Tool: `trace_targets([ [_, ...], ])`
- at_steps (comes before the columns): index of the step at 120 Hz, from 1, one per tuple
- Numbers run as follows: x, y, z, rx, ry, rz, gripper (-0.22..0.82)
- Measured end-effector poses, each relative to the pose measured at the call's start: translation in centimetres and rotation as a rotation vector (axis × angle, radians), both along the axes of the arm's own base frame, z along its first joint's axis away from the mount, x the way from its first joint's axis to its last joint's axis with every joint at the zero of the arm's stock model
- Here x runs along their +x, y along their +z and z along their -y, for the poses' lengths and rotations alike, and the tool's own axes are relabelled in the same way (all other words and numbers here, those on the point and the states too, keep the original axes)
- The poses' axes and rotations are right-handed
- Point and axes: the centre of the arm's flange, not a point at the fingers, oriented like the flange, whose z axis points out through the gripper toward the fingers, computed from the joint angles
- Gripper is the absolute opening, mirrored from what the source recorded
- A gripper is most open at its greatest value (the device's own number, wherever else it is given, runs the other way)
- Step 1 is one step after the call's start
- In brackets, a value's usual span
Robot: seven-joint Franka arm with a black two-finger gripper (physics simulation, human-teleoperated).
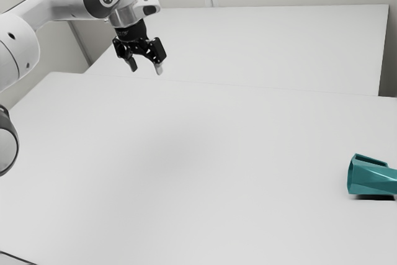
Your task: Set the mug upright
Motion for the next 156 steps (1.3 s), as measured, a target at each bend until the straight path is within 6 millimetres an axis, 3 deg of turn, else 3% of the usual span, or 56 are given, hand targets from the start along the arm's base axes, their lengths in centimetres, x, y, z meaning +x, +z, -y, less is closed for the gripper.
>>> trace_targets([
  [34, -0.1, 0.3, 0.6, -0.033, -0.007, 0.009, 0.60],
  [50, 0.1, -0.7, 3.1, -0.161, -0.017, -0.015, 0.60],
  [75, 0.8, -3.1, 13.2, -0.391, -0.087, -0.023, 0.60],
  [92, 1.0, -6.4, 18.7, -0.531, -0.081, -0.041, 0.60],
  [110, 0.4, -11.3, 25.6, -0.627, -0.064, -0.056, 0.60],
  [130, -0.8, -15.0, 30.5, -0.721, -0.008, -0.053, 0.60],
  [156, -2.9, -22.1, 36.2, -0.814, 0.093, -0.080, 0.60],
])
